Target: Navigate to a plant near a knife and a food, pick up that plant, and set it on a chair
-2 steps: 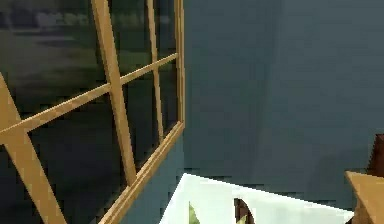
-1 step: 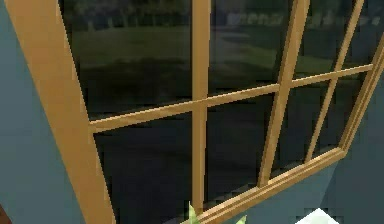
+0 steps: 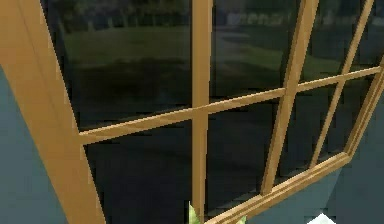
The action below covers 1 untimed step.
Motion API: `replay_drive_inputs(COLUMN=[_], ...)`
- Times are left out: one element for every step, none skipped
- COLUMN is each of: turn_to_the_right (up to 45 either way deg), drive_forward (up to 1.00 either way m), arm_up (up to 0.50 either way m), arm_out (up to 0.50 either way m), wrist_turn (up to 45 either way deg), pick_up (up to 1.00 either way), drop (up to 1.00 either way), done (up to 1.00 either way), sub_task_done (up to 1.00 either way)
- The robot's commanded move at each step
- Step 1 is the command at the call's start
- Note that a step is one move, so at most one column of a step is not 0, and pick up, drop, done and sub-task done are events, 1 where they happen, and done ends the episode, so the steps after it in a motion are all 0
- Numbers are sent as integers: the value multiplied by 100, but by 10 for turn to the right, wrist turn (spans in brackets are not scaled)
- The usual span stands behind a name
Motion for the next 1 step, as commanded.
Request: replay_drive_inputs(turn_to_the_right=[270], drive_forward=[0], arm_up=[0], arm_out=[0], wrist_turn=[0], pick_up=[0], drop=[0], done=[0], sub_task_done=[0])
